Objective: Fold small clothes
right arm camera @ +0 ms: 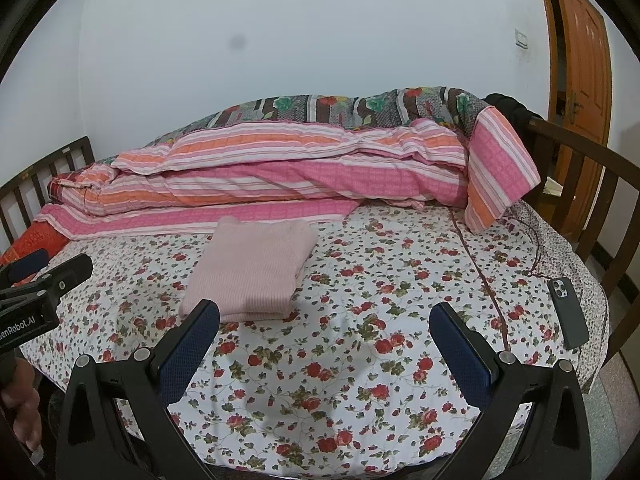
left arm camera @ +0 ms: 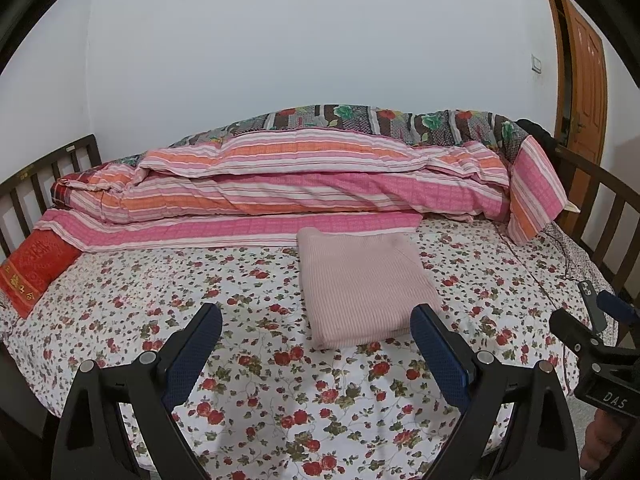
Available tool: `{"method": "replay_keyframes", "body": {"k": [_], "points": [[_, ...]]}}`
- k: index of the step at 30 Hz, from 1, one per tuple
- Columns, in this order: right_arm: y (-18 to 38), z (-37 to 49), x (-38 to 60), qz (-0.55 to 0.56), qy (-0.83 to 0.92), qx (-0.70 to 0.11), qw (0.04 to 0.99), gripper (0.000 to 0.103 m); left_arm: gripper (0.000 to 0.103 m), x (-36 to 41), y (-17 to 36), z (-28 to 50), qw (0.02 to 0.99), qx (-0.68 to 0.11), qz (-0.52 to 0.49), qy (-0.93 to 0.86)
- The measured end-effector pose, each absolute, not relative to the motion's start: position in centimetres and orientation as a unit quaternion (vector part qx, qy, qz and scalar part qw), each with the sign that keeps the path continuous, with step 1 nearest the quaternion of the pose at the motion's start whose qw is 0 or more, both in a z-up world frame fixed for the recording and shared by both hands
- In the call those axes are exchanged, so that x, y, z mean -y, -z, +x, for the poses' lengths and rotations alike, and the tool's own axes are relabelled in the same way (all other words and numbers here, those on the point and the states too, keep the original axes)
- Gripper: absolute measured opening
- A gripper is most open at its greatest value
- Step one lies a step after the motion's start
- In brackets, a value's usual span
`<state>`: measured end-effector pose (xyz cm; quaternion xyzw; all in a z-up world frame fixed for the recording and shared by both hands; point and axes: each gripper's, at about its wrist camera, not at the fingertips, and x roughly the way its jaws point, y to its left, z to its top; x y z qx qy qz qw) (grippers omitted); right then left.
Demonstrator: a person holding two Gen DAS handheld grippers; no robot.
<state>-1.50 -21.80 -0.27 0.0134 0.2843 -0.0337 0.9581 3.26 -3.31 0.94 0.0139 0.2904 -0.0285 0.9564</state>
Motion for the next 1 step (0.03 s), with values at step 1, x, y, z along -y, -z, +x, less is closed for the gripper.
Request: {"method": "replay_keyframes", "body": {"k": [1], "points": [[0.27,-1.50,21.77,0.013,0.035,-0.284,0.958,0.103,0.096,3.42,-1.03,3.25,0.956,-0.290,0.013,0.037]]}}
